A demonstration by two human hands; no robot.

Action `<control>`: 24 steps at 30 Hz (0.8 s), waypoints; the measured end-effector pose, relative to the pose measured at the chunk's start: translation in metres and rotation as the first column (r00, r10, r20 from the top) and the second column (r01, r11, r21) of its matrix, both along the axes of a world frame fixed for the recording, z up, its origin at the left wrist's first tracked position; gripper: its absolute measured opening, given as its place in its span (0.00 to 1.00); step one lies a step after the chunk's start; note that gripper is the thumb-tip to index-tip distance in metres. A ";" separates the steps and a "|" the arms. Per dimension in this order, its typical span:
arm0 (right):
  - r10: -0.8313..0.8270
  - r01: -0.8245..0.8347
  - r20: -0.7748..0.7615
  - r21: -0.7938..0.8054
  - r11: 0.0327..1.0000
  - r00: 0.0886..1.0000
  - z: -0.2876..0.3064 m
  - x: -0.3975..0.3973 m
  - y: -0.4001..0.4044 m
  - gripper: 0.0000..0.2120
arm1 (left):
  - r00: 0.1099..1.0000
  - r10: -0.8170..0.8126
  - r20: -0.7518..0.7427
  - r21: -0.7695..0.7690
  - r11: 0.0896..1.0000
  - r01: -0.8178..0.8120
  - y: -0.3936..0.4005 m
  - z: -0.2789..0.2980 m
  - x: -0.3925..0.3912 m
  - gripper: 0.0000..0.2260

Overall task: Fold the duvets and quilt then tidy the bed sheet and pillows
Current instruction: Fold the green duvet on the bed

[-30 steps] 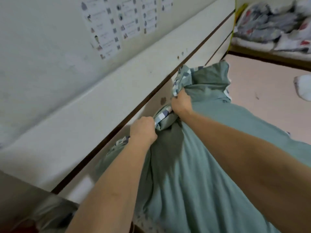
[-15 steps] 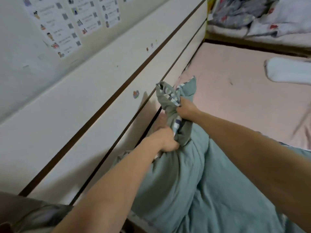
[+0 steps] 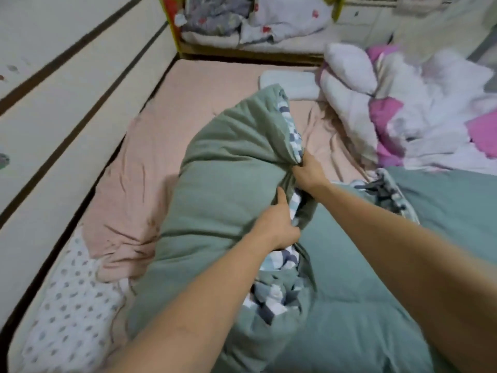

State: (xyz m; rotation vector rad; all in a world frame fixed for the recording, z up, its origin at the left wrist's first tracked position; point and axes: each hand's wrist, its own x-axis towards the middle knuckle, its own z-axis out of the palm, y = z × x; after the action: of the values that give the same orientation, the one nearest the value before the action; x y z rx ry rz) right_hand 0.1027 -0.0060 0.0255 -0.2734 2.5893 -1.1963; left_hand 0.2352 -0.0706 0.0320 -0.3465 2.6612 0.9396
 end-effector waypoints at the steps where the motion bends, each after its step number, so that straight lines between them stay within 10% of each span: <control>1: -0.050 0.050 0.018 0.003 0.999 0.999 -0.015 -0.011 0.035 0.20 | 0.999 -0.025 0.022 0.006 1.000 0.025 0.034 -0.011 -0.011 0.43; 6: -0.168 0.141 0.285 0.112 0.984 0.944 -0.087 -0.004 0.133 0.06 | 0.962 -0.174 0.212 0.104 0.983 0.154 0.104 -0.077 -0.024 0.32; 11: -0.215 0.241 0.466 0.004 0.971 0.858 -0.120 0.016 0.143 0.22 | 0.974 -0.066 -0.217 -0.364 0.931 -0.018 0.078 -0.085 -0.028 0.22; 15: -0.273 0.421 0.606 -0.113 0.900 0.747 -0.125 0.016 0.130 0.40 | 0.988 -0.146 0.051 -0.475 0.866 0.153 0.067 -0.090 -0.021 0.31; 18: -0.262 0.483 0.683 -0.151 0.863 0.682 -0.128 0.018 0.121 0.36 | 0.984 -0.165 0.065 -0.481 0.859 0.175 0.069 -0.098 -0.018 0.31; 24: -0.439 0.480 0.214 -0.210 0.852 0.873 -0.100 -0.009 0.117 0.10 | 0.979 -0.141 -0.148 -0.468 0.882 0.056 0.079 -0.089 -0.044 0.29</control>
State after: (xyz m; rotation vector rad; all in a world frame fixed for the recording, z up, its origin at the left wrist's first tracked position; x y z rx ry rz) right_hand 0.0938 0.1114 -0.0747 0.4123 2.4257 -1.6415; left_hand 0.1908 0.0082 -0.0572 -0.2295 3.0204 0.3011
